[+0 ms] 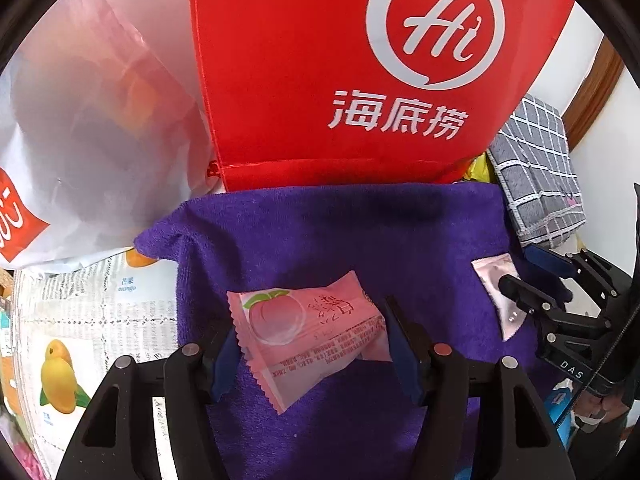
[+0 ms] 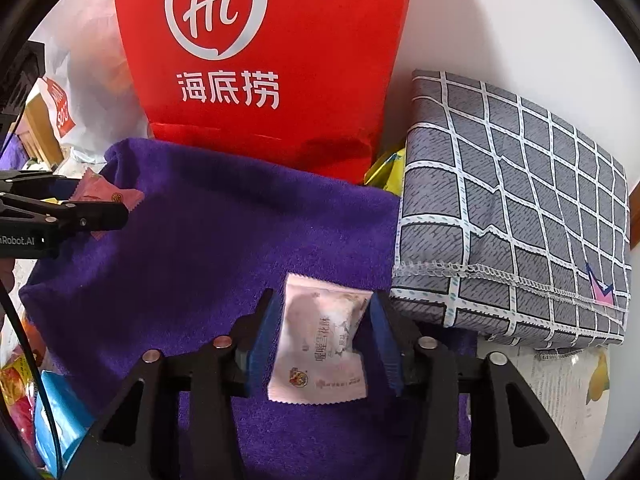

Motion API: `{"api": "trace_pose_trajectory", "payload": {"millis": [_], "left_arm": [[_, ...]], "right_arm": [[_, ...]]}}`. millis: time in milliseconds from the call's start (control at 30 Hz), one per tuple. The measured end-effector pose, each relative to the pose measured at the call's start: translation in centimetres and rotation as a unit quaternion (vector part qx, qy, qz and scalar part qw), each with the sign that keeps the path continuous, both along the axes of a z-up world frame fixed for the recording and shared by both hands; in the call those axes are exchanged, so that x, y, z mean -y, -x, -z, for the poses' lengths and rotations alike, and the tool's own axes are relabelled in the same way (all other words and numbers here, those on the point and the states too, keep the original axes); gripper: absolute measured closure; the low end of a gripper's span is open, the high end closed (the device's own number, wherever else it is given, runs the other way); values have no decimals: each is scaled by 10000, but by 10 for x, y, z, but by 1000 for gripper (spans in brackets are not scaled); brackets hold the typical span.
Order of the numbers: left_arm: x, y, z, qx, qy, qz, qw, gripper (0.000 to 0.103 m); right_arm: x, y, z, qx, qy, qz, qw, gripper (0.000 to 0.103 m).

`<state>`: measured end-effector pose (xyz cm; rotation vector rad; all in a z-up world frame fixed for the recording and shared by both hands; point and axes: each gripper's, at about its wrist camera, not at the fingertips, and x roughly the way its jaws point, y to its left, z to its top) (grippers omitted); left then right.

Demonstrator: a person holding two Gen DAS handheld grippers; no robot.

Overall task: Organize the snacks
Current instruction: 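Open both tools to drop the candies on the purple towel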

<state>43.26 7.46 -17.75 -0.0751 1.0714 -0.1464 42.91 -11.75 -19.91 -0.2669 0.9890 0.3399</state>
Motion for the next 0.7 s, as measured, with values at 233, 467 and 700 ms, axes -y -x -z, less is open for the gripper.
{"api": "trace_pose_trajectory", "payload": {"millis": [233, 467, 700], "left_arm": [[5, 6, -14, 150, 14, 87, 9998, 25], [7, 30, -53, 513, -80, 160, 9985, 24], [9, 77, -87, 902, -194, 296, 9953, 24]], "right_arm": [[-1, 12, -25, 180, -95, -32, 9998, 37], [2, 33, -62, 487, -247, 283, 9981, 22], [9, 74, -97, 757, 47, 771, 9941, 15]]}}
